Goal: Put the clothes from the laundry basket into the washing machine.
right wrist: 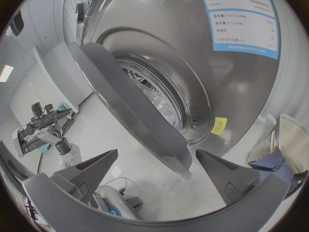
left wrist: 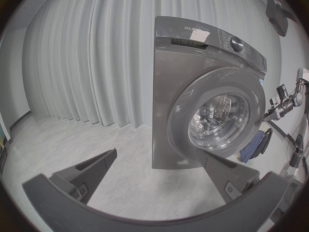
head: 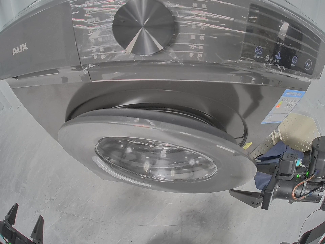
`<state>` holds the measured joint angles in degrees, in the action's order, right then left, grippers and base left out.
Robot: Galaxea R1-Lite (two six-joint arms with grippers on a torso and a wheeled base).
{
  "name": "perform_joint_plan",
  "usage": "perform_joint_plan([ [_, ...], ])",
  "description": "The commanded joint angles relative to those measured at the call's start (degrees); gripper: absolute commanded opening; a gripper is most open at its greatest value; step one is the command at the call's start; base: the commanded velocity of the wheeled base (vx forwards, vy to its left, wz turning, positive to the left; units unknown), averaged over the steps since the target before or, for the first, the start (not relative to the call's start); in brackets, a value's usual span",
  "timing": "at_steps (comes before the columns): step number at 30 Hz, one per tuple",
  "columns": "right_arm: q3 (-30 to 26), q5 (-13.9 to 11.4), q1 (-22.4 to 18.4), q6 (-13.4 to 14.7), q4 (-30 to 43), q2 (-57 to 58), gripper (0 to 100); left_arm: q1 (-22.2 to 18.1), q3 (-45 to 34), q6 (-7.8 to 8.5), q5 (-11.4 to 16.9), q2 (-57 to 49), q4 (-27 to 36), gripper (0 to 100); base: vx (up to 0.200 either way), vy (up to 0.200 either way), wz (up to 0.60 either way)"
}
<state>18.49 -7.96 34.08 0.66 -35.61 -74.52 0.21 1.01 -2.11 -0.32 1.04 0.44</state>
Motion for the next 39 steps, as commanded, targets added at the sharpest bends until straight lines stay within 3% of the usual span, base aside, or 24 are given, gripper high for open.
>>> perform_joint_plan([
  [1, 2.1, 0.4, -0.6, 0.1, -0.3, -1.0, 100, 0.1, -0.8, -0.09, 0.0, -0.9, 0.0, 100, 0.000, 0.000, 0.00],
  [9, 5.7, 0.2, -1.7, -0.1, -0.4, -5.5, 100, 0.0, -0.8, -0.09, 0.0, -0.9, 0.0, 100, 0.000, 0.000, 0.00],
  [17, 0.9, -0.1, 2.5, 0.0, -0.3, -1.7, 100, 0.0, -0.8, 0.00, 0.0, -0.9, 0.0, 100, 0.000, 0.000, 0.00],
  [27, 4.2, 0.3, 0.3, 0.0, -0.4, -5.3, 100, 0.1, -0.8, 0.09, 0.0, -0.9, 0.0, 100, -0.020, 0.000, 0.00],
  [32, 4.2, 0.3, 1.2, -0.1, -0.4, -6.1, 100, 0.0, -0.8, 0.09, 0.0, -0.9, 0.0, 100, -0.200, 0.000, 0.00],
  [39, 2.0, 0.2, 2.7, -0.1, -0.3, -4.4, 100, 0.1, -0.8, 0.18, 0.0, -0.9, 0.0, 100, 0.000, 0.000, 0.00],
])
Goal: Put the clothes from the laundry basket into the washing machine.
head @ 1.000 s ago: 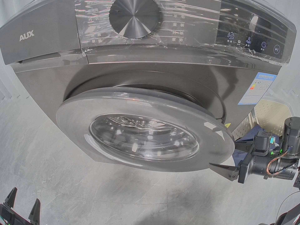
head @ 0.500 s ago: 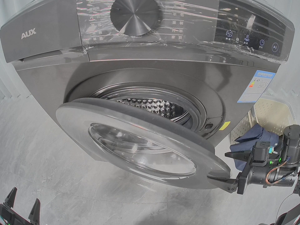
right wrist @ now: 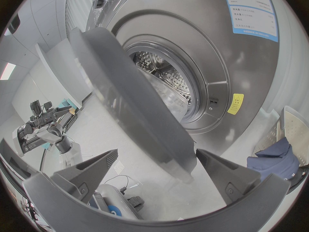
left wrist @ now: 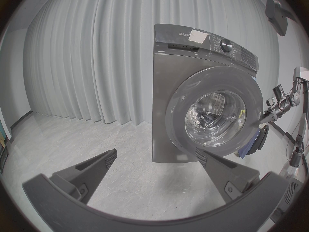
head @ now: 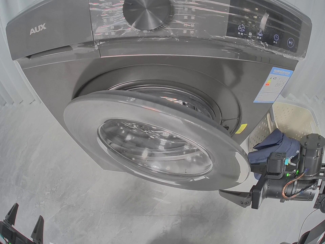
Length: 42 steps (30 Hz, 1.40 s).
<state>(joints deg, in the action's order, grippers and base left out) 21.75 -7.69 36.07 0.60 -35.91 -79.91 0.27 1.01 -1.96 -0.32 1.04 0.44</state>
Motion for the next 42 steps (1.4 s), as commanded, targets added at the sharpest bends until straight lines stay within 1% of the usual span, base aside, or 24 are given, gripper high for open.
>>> perform_joint_plan([
  [1, -1.6, 0.0, 1.1, 0.0, 0.0, 1.5, 100, 0.0, -0.8, 0.03, 0.0, -0.9, 0.0, 100, 0.000, 0.000, 0.00],
  [4, -1.8, 0.1, 1.3, 0.2, 0.0, 2.0, 100, 0.0, -0.8, -0.06, 0.0, -0.9, 0.0, 100, 0.000, 0.000, 0.00],
  [8, -0.3, 0.3, 0.3, 0.2, -0.1, 1.6, 100, 0.0, -0.8, -0.06, 0.0, -0.9, 0.0, 100, 0.000, 0.000, 0.00],
  [10, 0.9, 1.1, -0.6, 0.2, 0.0, 1.2, 100, 0.0, -0.8, -0.06, 0.0, -0.9, 0.0, 100, 0.000, 0.000, 0.00],
  [11, 1.8, 1.9, -1.4, 0.2, 0.0, 0.5, 100, 0.0, -0.8, -0.06, 0.0, -0.9, 0.0, 100, 0.000, 0.000, 0.00],
  [16, 2.7, 2.1, -1.2, 0.2, -0.1, -0.6, 100, 0.0, -0.8, -0.06, 0.0, -0.9, 0.0, 100, 0.000, 0.000, 0.00],
  [18, 1.6, 1.6, 0.0, 0.2, 0.0, -0.4, 100, -0.1, -0.8, -0.06, 0.0, -0.9, 0.0, 100, 0.000, 0.000, 0.00],
  [24, -1.0, 1.4, 4.6, 1.1, 0.0, 1.3, 100, -0.1, -0.8, -0.06, 0.0, -0.9, 0.0, 100, 0.000, 0.000, 0.00],
  [26, -1.4, 1.4, 5.1, 1.1, -0.1, 1.6, 100, 0.0, -0.8, -0.06, 0.0, -0.9, 0.0, 100, 0.000, 0.000, 0.00],
  [31, -2.7, 1.4, 5.1, 1.2, 0.0, 3.4, 100, -0.1, -0.8, 0.03, 0.0, -0.9, 0.0, 100, 0.000, 0.000, 0.00],
  [40, -9.1, 1.3, 4.3, 1.4, 0.7, 9.1, 100, 0.0, -0.8, 0.03, 0.0, -0.9, 0.0, 100, 0.000, 0.000, 0.00],
  [42, -10.8, 1.7, 3.8, 1.4, 0.7, 9.9, 100, 0.0, -0.8, 0.03, 0.1, -0.9, 0.0, 100, 0.000, 0.000, 0.00],
])
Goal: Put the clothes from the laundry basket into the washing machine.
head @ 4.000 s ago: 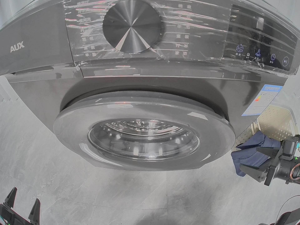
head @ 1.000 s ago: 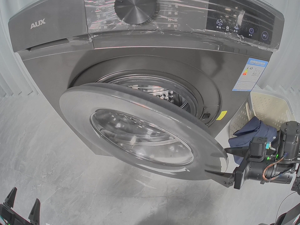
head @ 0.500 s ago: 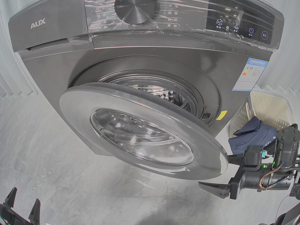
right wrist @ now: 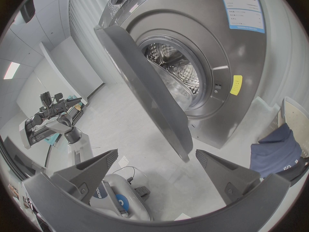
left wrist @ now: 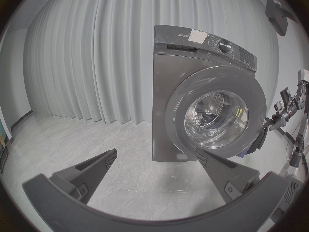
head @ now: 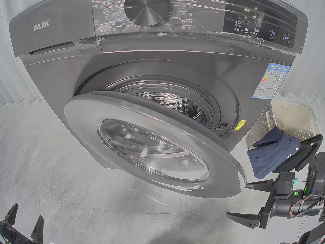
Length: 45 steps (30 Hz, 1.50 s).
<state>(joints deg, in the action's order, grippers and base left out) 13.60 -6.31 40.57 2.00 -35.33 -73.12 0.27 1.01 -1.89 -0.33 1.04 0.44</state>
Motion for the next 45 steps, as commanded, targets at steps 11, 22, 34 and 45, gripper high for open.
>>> perform_joint_plan([
  [11, -3.1, -0.5, -19.7, -3.8, 0.3, -0.8, 100, 0.0, -0.8, -0.04, 0.1, -0.9, 0.0, 100, 0.000, 0.000, 0.00],
  [22, 6.9, -1.8, -25.0, -6.8, -0.6, -10.1, 100, 0.0, -0.8, -0.04, 0.1, -0.9, 0.0, 100, 0.000, 0.000, 0.00],
  [34, 6.5, -1.9, -14.1, -4.3, -0.5, -11.0, 100, 0.1, -0.8, 0.04, 0.1, -0.8, 0.0, 100, 0.000, 0.000, 0.00],
  [45, 4.9, -1.5, -11.4, -3.0, -0.5, -7.6, 100, 0.2, -0.8, 0.04, 0.1, -0.7, 0.0, 100, 0.000, 0.000, 0.00],
])
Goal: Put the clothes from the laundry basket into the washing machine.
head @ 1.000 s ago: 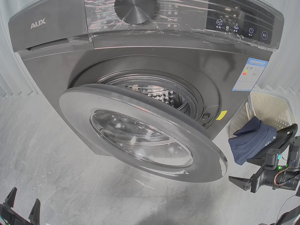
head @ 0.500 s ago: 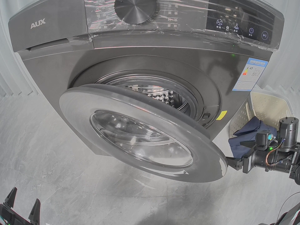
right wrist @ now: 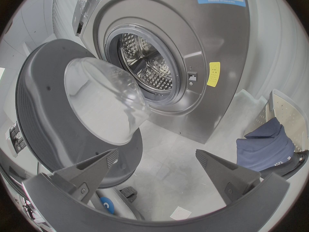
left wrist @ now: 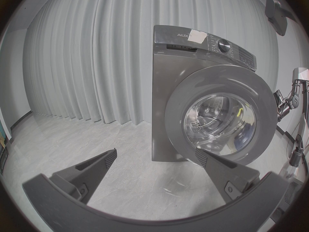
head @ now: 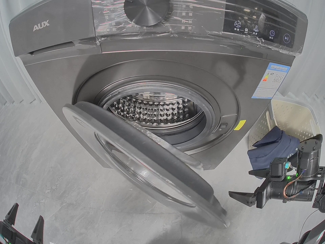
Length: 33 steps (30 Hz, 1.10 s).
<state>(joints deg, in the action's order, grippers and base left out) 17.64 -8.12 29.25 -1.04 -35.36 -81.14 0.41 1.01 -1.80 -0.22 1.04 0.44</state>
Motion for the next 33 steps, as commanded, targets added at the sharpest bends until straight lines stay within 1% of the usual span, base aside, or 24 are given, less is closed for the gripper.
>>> perform_joint_plan([
  [1, 1.3, 0.4, -0.1, 0.2, -0.5, -0.3, 100, 0.0, -0.8, -0.04, 0.0, -0.7, 0.0, 100, 0.000, 0.000, 0.00],
  [2, 2.2, 0.5, -0.1, 0.3, -0.6, -1.8, 100, 0.0, -0.8, -0.04, 0.0, -0.7, 0.0, 100, 0.000, 0.000, 0.00],
  [5, 4.2, 0.9, 0.1, 1.1, -0.6, -4.5, 100, 0.0, -0.8, -0.04, 0.0, -0.7, 0.0, 100, -0.200, 0.000, 0.00],
  [8, 5.7, 0.9, 1.6, 1.7, -0.6, -6.0, 100, 0.0, -0.8, -0.04, 0.0, -0.7, 0.0, 100, -0.200, 0.000, 0.00],
  [15, 5.4, 0.9, 8.2, 3.2, -0.6, -6.4, 100, 0.0, -0.8, -0.04, 0.0, -0.7, 0.0, 100, 0.000, 0.000, 0.00],
  [21, 4.9, 0.8, 15.0, 5.9, -0.6, -4.3, 100, 0.0, -0.8, -0.04, 0.0, -0.7, 0.0, 100, 0.000, 0.000, 0.00],
  [22, 4.6, 1.0, 15.3, 6.2, -0.6, -3.7, 100, 0.0, -0.8, -0.04, 0.0, -0.7, 0.0, 100, 0.000, 0.000, 0.00],
  [25, 4.5, 1.4, 14.8, 6.5, -0.5, -3.1, 100, 0.0, -0.8, -0.04, 0.0, -0.7, 0.0, 100, 0.000, 0.000, 0.00],
  [26, 4.9, 3.9, 13.4, 6.5, -0.6, -3.4, 100, 0.0, -0.8, -0.04, 0.0, -0.7, 0.0, 100, 0.000, 0.000, 0.00],
  [27, 5.2, 5.3, 11.7, 6.5, -0.6, -3.6, 100, 0.0, -0.8, -0.04, 0.0, -0.7, 0.0, 100, 0.000, 0.000, 0.00],
  [28, 5.2, 5.3, 11.7, 6.5, -0.6, -3.6, 100, 0.0, -0.8, -0.04, 0.0, -0.7, 0.0, 100, 0.000, 0.000, 0.00],
  [29, 6.3, 5.8, 8.7, 6.4, -0.6, -4.0, 100, 0.0, -0.8, -0.04, 0.0, -0.7, 0.0, 100, 0.000, 0.000, 0.00],
  [30, 7.2, 5.9, 7.8, 6.4, -0.6, -4.7, 100, 0.0, -0.8, -0.04, 0.0, -0.7, 0.0, 100, 0.000, 0.000, 0.00],
  [33, 10.7, 6.4, 6.8, 6.5, -0.7, -8.1, 100, 0.0, -0.8, -0.04, 0.0, -0.8, 0.0, 100, 0.000, 0.000, 0.00],
])
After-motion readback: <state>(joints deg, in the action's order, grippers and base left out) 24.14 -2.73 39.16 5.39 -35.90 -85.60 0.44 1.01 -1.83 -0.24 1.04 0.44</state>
